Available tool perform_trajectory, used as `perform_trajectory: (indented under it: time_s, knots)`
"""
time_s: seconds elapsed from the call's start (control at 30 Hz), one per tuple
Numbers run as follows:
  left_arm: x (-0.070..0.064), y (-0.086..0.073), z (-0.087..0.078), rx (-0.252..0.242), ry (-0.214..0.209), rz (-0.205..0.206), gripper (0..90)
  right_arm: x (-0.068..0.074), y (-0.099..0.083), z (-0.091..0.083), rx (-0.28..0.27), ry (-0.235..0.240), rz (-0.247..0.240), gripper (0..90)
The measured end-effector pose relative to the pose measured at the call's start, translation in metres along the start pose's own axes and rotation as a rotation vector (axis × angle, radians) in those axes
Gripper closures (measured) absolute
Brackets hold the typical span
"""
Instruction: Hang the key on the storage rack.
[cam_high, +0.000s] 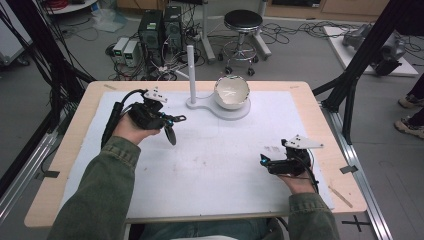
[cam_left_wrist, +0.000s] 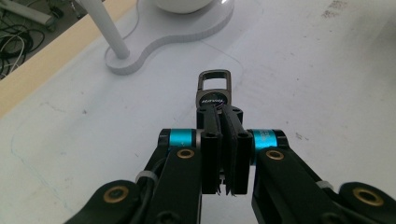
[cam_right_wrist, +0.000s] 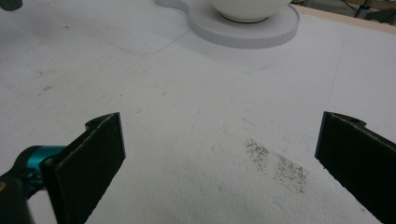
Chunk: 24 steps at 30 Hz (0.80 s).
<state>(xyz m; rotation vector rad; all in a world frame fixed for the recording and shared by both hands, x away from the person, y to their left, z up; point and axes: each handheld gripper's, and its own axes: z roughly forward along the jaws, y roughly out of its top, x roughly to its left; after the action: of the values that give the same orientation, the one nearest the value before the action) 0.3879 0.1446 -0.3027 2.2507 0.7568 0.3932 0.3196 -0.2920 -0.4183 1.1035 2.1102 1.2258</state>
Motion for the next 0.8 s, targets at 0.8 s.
perform_trajectory:
  time_s: [0.8]
  knots:
    - [0.040,0.053,0.006,-0.046,0.065,0.029,85.9,-0.002,-0.001,-0.001,-0.010,-0.003,0.006,0.5]
